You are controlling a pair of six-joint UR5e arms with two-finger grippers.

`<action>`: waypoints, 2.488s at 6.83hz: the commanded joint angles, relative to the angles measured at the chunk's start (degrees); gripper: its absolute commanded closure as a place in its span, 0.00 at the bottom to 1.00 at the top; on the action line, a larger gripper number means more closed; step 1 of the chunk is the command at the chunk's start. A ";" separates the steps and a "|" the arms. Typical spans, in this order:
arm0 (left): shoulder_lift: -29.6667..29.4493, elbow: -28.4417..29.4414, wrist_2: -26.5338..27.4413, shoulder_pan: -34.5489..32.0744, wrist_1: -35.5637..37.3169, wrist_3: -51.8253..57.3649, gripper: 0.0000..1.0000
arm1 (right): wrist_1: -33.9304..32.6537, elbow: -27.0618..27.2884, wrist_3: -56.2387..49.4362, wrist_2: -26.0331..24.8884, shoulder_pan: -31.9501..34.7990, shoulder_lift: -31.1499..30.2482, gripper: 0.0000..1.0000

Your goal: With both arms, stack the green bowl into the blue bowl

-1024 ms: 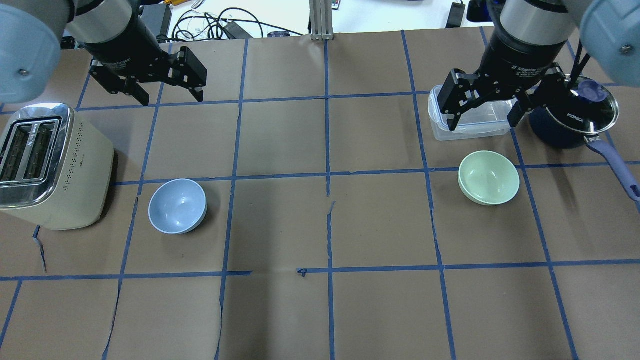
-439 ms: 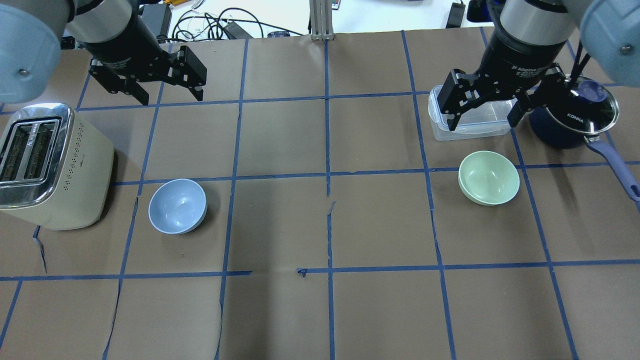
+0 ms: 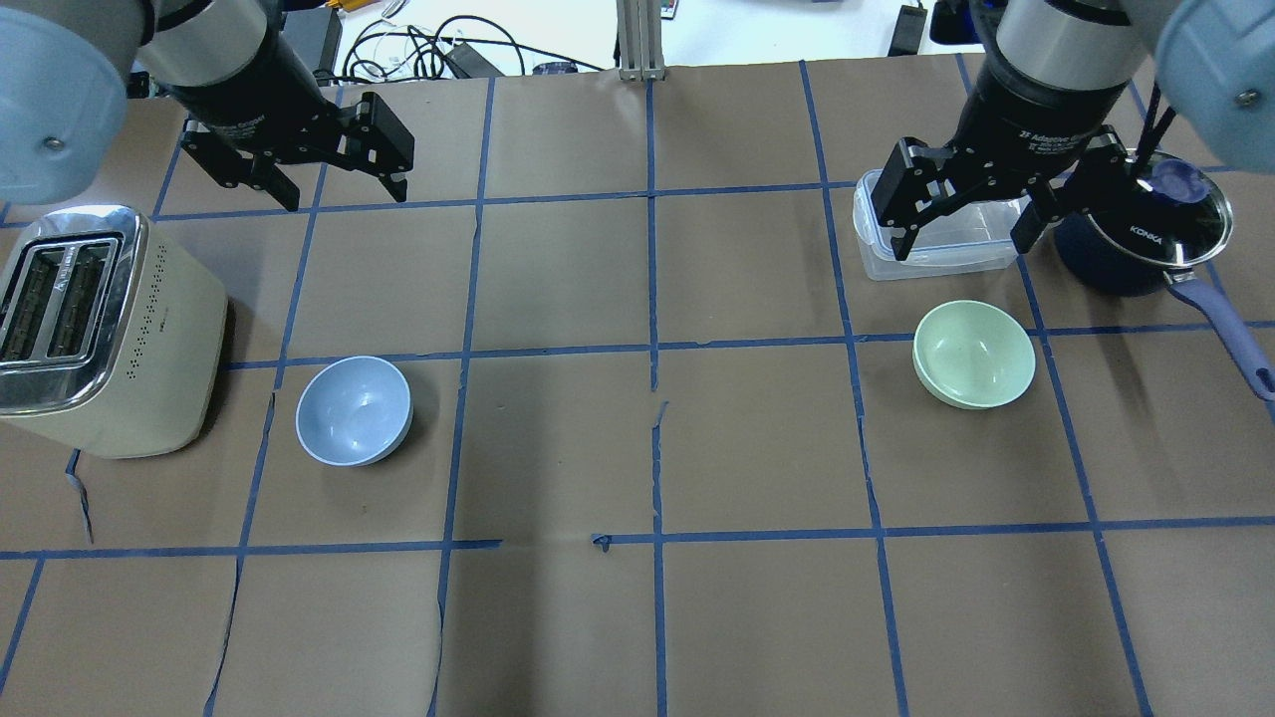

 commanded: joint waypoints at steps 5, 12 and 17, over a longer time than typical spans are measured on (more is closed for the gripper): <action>0.10 -0.44 0.13 0.00 -0.05 0.05 0.00 | 0.00 0.00 -0.07 -0.03 0.00 0.00 0.00; -2.52 -18.49 -0.22 17.97 12.18 19.51 0.01 | 1.91 0.00 -0.68 -0.12 -0.26 0.09 0.00; -8.32 -36.03 -0.14 20.65 31.05 25.37 0.25 | -5.54 0.78 -1.74 0.06 -14.99 4.19 0.00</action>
